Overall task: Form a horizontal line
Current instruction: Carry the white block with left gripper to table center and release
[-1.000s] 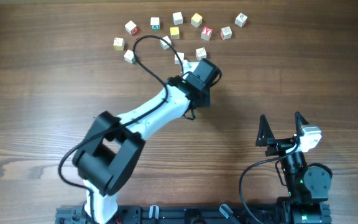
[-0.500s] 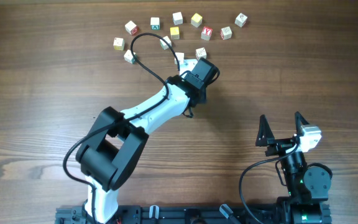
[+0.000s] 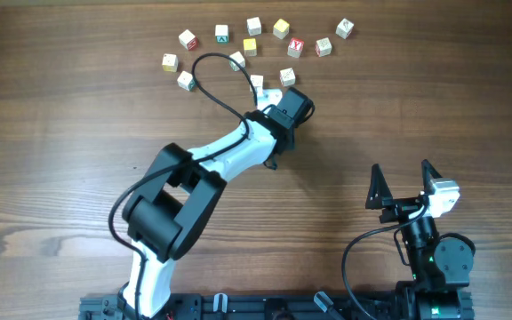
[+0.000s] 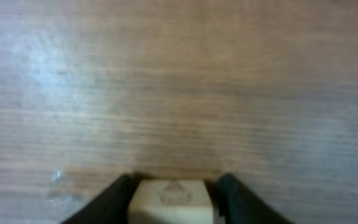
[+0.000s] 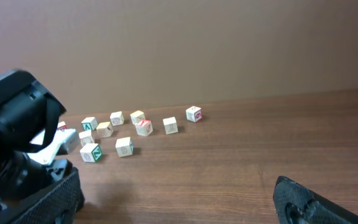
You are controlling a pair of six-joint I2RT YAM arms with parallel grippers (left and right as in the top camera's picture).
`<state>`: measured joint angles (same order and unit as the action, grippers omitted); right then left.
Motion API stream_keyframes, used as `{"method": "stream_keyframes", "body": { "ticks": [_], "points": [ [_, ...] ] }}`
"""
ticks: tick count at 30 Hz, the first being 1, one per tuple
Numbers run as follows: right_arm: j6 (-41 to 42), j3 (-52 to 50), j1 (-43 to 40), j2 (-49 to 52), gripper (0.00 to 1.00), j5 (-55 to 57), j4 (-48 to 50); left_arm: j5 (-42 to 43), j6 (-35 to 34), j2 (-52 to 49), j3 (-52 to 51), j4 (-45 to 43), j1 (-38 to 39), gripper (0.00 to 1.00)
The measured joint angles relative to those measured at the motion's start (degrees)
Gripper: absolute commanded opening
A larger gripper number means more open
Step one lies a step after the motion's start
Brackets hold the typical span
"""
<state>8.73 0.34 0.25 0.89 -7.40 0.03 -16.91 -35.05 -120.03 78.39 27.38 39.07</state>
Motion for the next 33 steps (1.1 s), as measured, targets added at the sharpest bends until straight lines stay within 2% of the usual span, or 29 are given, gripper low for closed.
{"method": "stream_keyframes", "body": {
  "ticks": [9,12,15,21,28,33],
  "points": [
    [0.0,0.02,0.0,0.0,1.0,0.0,-0.02,0.04,0.04,0.15,-0.02,0.11,-0.02,0.61],
    [0.0,0.0,0.0,0.0,1.0,0.0,-0.02,0.22,0.02,0.48,-0.15,0.57,-0.02,0.56],
    [0.0,0.02,0.0,0.0,1.0,0.0,-0.02,0.31,0.02,1.2,-0.2,0.63,-0.02,0.45],
    [0.0,0.02,0.0,0.0,1.0,0.0,-0.02,0.28,0.24,2.4,-0.2,0.63,-0.02,0.41],
    [0.0,0.02,0.0,0.0,1.0,0.0,-0.02,0.28,0.24,2.4,-0.2,0.63,-0.02,0.41],
    [0.0,0.02,0.02,0.0,1.0,0.0,-0.02,0.28,0.24,2.4,-0.22,0.63,-0.02,0.49]
  ]
}}
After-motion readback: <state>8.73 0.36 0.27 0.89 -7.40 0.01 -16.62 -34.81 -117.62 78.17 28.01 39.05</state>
